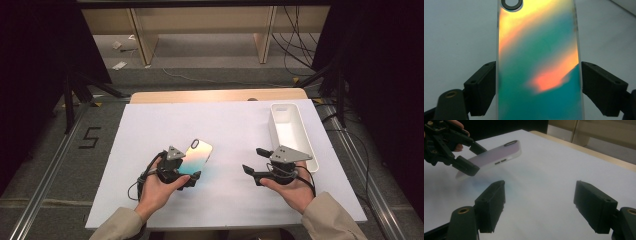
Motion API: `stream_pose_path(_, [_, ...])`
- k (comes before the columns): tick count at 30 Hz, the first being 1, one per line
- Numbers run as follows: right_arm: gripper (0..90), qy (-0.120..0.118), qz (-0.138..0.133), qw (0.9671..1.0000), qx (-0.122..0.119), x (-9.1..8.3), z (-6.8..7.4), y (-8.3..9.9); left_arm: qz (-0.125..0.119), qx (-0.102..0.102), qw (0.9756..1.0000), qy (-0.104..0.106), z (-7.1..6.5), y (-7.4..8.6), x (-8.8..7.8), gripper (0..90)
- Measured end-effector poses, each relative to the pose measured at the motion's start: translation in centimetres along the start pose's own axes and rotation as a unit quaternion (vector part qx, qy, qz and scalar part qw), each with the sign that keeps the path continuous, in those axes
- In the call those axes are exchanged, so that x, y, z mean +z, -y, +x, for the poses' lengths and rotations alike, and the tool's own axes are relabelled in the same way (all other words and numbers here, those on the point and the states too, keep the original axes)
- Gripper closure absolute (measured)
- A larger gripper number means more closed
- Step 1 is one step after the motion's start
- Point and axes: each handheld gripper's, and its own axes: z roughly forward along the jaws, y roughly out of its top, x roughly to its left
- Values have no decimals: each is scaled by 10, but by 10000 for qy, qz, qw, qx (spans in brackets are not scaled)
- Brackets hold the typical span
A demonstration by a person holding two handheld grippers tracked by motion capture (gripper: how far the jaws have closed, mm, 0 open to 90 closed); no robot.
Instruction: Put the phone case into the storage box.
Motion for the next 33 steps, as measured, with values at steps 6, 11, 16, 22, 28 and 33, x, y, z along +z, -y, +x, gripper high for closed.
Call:
stream_pose_path(6, [261,7,-86,9998,154,6,0,-6,-186,206,9995,127,-4,-1,0,170])
stream_pose_path(11, [261,-25,-133,9996,246,15,1,-11,-292,304,9990,169,-8,-1,0,170])
stream_pose_path(16, [264,-48,-107,9997,234,26,2,-16,-319,399,9985,216,-11,-1,1,170])
stream_pose_path(22, [267,-123,-178,9992,335,38,4,-24,-361,548,9975,262,-17,-1,3,170])
stream_pose_path(28, [271,-225,-249,9987,389,49,9,-34,-361,622,9970,293,-23,-2,5,170])
stream_pose_path(33, [272,-301,-231,9985,396,61,15,-40,-387,704,9962,345,-28,-3,6,170])
